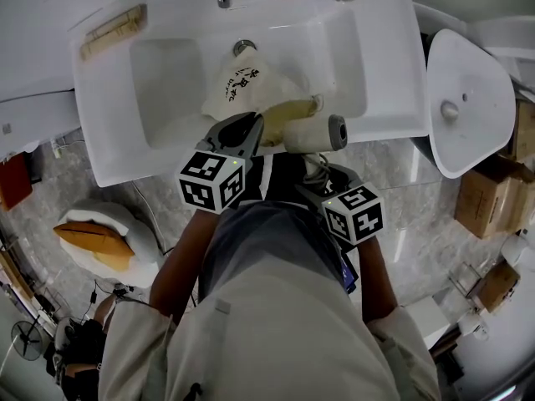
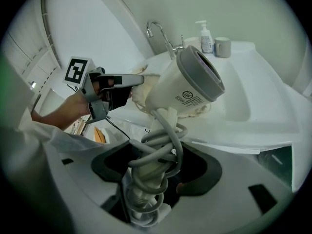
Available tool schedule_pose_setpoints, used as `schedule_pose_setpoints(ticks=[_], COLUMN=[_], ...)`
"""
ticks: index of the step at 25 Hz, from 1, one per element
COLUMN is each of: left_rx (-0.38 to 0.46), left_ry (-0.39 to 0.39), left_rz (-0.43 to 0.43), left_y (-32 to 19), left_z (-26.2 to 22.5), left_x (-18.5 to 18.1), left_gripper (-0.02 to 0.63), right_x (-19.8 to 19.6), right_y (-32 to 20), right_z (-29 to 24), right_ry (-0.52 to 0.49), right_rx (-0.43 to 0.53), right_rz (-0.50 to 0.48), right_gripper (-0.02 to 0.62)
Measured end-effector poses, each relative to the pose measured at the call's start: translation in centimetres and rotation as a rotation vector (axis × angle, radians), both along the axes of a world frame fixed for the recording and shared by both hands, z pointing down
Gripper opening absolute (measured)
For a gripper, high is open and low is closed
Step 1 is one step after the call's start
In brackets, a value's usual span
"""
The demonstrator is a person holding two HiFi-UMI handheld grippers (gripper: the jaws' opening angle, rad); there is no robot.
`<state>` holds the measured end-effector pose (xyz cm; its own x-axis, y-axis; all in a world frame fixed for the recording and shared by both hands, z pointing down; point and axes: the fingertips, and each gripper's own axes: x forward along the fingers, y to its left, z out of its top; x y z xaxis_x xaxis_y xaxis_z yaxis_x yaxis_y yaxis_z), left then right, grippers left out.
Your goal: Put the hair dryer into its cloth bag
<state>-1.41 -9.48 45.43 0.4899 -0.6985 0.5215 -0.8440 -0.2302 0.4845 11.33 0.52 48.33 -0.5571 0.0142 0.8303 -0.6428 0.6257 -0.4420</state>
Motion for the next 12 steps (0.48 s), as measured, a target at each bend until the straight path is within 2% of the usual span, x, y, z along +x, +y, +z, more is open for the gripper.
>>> schedule_pose_setpoints(ticks=[12], left_rx=[0.017], left_ry=[-0.022], left_rz=[0.024], left_y=[0.3], left_z=[0.2], left_x=[0.1], left_gripper=[0.034], right_x=[-1.6], right_y=[0.9], right_z=[0.6], right_ry=[-0.031], right_rx=[-0.108], right_rz=[-0.082], right_gripper=[0.304])
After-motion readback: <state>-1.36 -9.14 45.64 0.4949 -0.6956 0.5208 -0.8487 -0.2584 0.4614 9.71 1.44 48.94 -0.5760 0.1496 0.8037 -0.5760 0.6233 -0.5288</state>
